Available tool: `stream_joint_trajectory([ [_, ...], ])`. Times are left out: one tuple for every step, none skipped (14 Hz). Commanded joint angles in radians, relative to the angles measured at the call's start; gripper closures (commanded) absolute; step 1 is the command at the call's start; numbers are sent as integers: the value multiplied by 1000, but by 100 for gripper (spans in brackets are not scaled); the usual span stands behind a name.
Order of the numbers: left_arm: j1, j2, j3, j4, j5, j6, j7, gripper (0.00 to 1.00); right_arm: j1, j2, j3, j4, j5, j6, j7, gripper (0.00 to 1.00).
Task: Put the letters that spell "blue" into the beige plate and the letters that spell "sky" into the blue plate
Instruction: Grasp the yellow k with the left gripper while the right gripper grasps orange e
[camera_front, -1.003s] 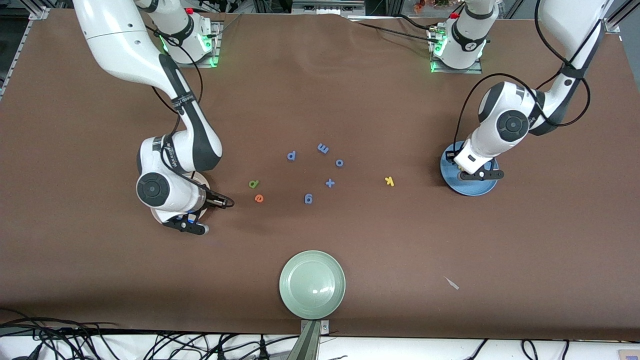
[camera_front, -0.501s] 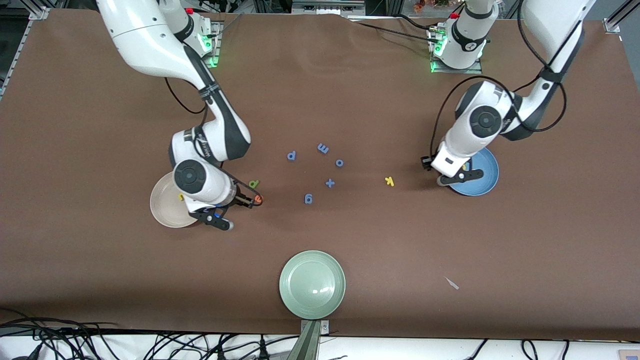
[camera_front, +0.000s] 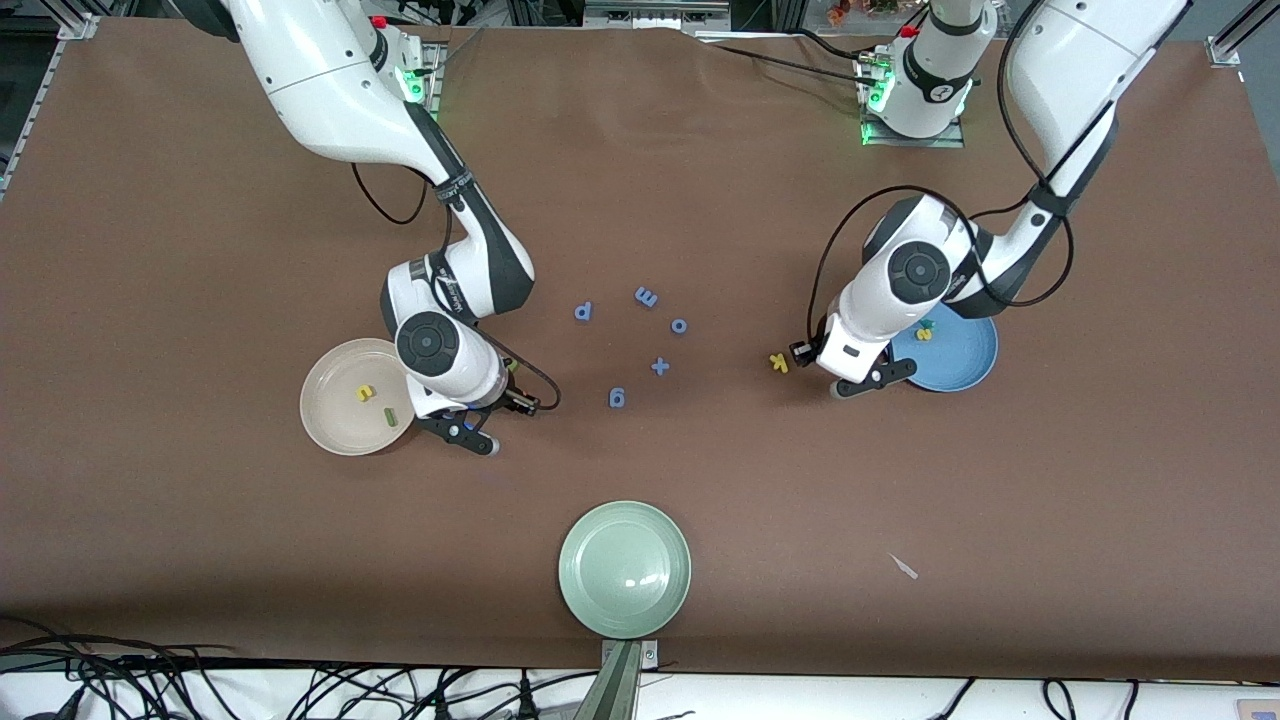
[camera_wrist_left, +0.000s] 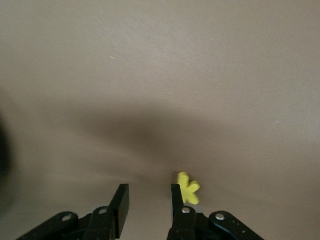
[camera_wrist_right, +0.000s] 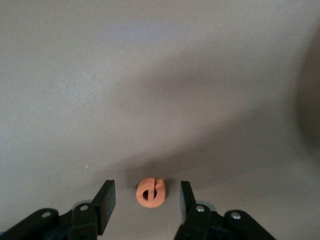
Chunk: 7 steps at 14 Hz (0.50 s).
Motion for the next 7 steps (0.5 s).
stream_joint_trajectory([
  [-70, 57, 18, 68, 42, -1, -123, 59, 18, 13, -3, 1, 9, 18, 26, 39],
  [-74, 57, 19, 69, 44, -1, -131, 59, 20, 16, -3, -5, 8, 31, 26, 39],
  [-74, 57, 18, 68, 56, -2, -134, 59, 20, 17, -3, -19, 6, 42, 26, 39],
  [-82, 62, 19, 69, 67, -1, -154, 59, 20, 17, -4, -23, 0, 45, 23, 39],
  [-87, 79, 22, 86, 83, -2, -177, 59, 18, 17, -6, -25, -1, 45, 18, 39],
  [-93, 95, 28, 107, 112, -4, -192, 59, 15, 16, -6, -25, -4, 44, 14, 39],
  [-97, 106, 33, 111, 145, -5, -196, 59, 15, 16, -6, -27, -4, 42, 14, 39],
])
